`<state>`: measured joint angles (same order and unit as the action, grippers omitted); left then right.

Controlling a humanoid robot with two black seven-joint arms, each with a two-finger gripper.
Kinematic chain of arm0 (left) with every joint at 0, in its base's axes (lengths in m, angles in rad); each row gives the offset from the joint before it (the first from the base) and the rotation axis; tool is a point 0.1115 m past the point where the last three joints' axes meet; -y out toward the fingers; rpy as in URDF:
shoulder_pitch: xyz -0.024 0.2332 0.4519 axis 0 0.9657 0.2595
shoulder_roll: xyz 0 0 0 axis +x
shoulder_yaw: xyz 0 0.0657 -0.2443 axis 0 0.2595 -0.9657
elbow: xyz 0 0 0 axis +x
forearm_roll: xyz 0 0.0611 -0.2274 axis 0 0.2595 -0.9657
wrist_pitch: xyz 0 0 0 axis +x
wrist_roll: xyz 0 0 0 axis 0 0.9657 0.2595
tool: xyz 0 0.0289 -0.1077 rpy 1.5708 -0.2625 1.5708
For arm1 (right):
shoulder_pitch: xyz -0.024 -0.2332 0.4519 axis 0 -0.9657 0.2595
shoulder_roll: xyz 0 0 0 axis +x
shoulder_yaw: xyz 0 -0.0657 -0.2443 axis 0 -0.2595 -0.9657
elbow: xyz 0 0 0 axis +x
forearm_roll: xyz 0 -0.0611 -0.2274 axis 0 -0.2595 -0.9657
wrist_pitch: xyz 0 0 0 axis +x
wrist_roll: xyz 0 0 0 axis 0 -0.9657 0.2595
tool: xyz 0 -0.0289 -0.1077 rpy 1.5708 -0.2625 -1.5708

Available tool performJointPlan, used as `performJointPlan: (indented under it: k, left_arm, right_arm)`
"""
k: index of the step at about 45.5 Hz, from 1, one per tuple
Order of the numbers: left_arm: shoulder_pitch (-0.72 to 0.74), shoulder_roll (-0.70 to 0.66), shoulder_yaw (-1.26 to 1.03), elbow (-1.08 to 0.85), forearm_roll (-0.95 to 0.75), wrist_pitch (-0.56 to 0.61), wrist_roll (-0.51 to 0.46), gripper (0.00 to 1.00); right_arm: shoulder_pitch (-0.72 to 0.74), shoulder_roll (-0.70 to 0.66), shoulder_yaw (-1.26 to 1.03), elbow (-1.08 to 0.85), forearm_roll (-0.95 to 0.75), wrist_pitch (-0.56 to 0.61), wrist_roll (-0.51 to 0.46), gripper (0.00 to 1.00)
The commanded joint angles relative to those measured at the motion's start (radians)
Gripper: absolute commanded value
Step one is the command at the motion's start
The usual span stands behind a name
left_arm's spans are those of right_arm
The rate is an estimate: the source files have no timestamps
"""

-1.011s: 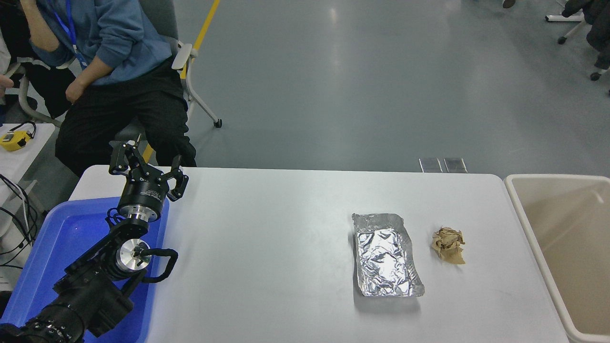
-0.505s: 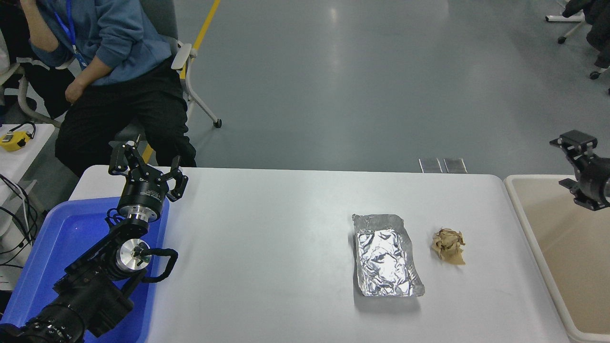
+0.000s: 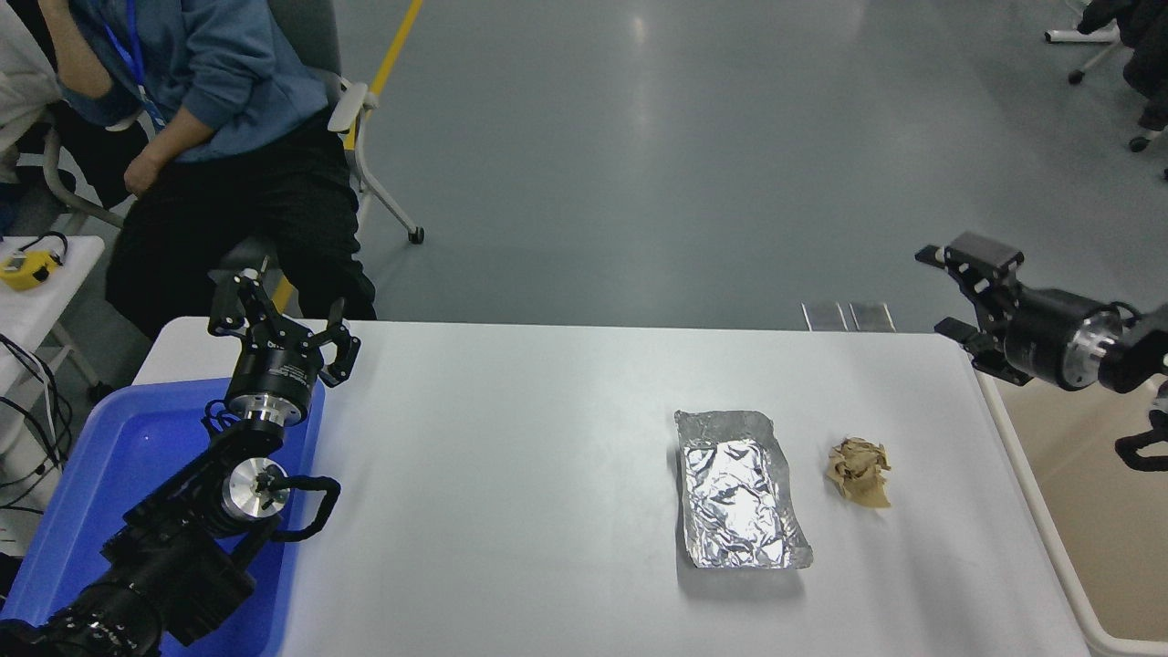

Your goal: Dispose of the paper cup in the dustbin

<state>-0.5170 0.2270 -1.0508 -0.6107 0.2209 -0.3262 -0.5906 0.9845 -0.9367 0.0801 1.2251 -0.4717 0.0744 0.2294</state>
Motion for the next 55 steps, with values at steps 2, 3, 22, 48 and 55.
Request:
performJointPlan:
  k: [2,3,22,48,55]
  left_arm:
    - [0.0,0.0,0.0,0.0,0.0,-0.001,0.0,1.0]
    - [0.0,0.0,0.0,0.0,0.0,-0.001,0.0,1.0]
    - [0.0,0.0,0.0,0.0,0.0,0.0,0.0,1.0]
    - [0.0,0.0,0.0,0.0,0.0,-0.001,0.0,1.0]
    - [0.0,0.0,0.0,0.0,0.0,-0.001,0.0,1.0]
  right_arm:
    - [-0.041,-0.134,0.0,0.244,-0.171,-0.005,0.051,1.0]
    - [-0.041,-0.145,0.0,0.258,-0.171,-0.005,0.053,1.0]
    - [-0.076,-0.157,0.009,0.314,-0.036,-0.094,0.056,1.0]
    - [-0.059,0.327,0.177,-0.126,0.719,-0.176,0.048,1.0]
    - [-0.053,0.409,0.233,-0.277,0.783,-0.176,0.022,1.0]
